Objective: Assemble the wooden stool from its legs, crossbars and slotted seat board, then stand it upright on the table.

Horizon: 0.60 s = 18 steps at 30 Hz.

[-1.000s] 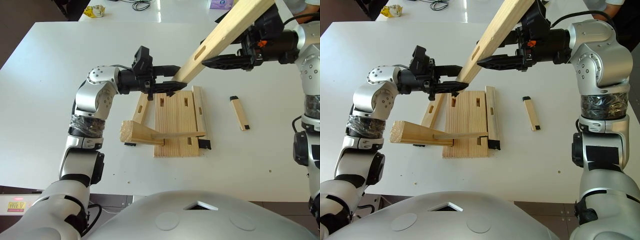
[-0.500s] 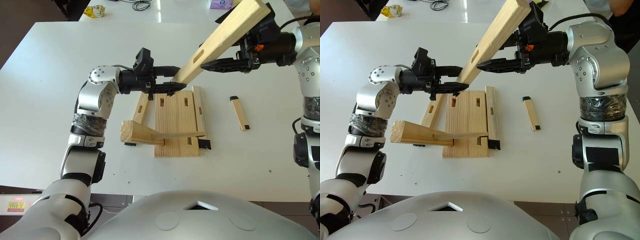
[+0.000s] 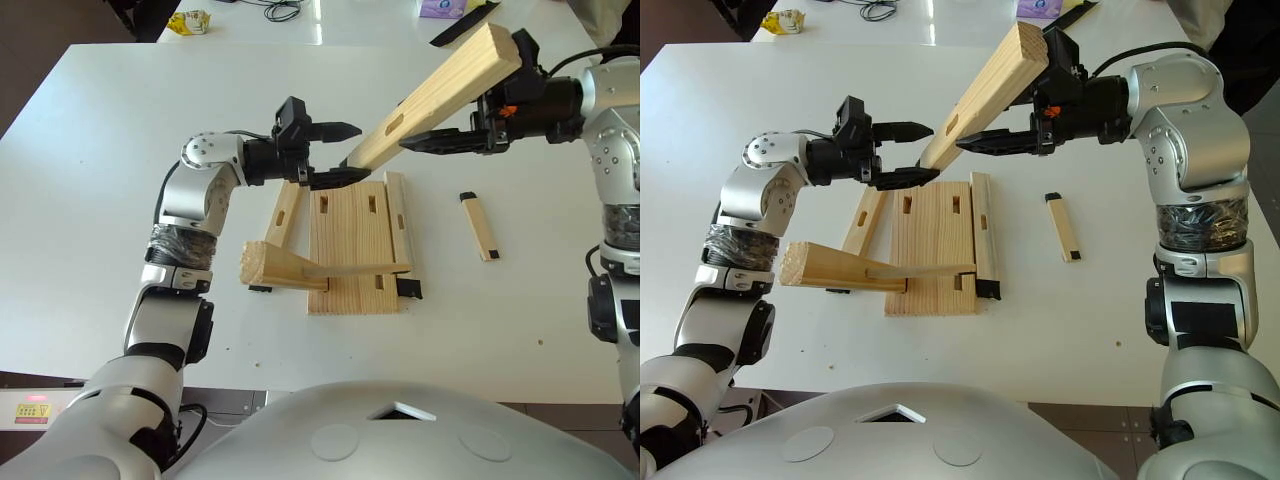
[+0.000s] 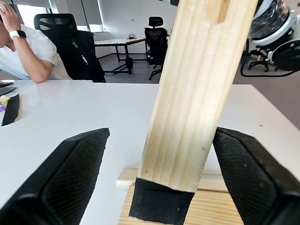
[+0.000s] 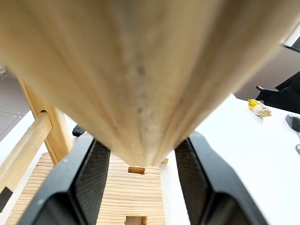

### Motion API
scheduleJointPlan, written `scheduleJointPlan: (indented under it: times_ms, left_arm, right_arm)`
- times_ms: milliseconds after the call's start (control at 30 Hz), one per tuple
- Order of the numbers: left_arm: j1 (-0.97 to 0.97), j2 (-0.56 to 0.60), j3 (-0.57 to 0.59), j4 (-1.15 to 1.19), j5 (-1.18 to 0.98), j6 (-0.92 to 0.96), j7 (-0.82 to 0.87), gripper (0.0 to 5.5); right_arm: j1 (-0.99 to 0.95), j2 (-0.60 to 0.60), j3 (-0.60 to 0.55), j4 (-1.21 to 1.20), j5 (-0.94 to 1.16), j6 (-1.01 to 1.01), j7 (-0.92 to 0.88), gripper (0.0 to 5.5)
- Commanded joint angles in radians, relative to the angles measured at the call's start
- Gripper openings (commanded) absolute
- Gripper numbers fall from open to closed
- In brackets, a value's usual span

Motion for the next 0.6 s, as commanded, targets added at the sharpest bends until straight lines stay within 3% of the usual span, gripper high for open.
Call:
scheduleJointPlan:
  times_ms: [33,300,467,600]
  left_arm:
    - [0.054,0.079,0.045,0.003,0.047,-0.078,0.033,4.58]
    - [0.462,0.280,0.249,-0.325,0.011,-0.057,0.107,4.58]
    - [0.783,0.328,0.345,-0.610,-0.055,0.027,0.123,4.58]
    - [0.906,0.324,0.361,-0.755,-0.114,0.080,0.150,4.58]
  right_arm:
    - [0.016,-0.033,-0.043,-0.007,-0.025,-0.027,-0.041,2.02]
    - [0.202,-0.165,-0.251,-0.185,0.079,0.104,-0.117,2.02]
    - [0.495,-0.249,-0.411,-0.396,0.149,0.165,-0.105,2.02]
    - [0.632,-0.258,-0.472,-0.517,0.204,0.190,-0.111,2.02]
